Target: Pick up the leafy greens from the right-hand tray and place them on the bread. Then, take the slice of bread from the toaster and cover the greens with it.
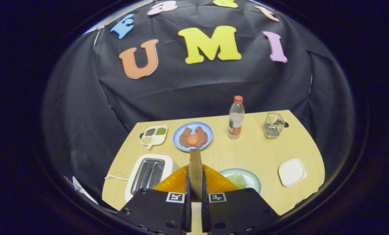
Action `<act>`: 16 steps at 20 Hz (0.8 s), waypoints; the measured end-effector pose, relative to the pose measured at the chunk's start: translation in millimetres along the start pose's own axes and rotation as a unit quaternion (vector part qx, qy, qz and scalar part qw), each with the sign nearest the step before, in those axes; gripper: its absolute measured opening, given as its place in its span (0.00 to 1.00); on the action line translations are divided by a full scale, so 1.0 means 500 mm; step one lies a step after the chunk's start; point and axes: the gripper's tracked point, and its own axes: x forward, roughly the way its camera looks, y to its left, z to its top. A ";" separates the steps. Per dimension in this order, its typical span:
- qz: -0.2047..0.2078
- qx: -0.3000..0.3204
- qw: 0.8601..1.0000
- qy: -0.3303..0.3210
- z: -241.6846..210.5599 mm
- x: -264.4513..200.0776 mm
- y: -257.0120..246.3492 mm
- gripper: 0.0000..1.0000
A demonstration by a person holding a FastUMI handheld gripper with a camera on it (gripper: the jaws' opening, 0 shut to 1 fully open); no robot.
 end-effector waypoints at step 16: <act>-0.005 0.046 0.994 0.098 -0.153 0.146 -0.125 0.12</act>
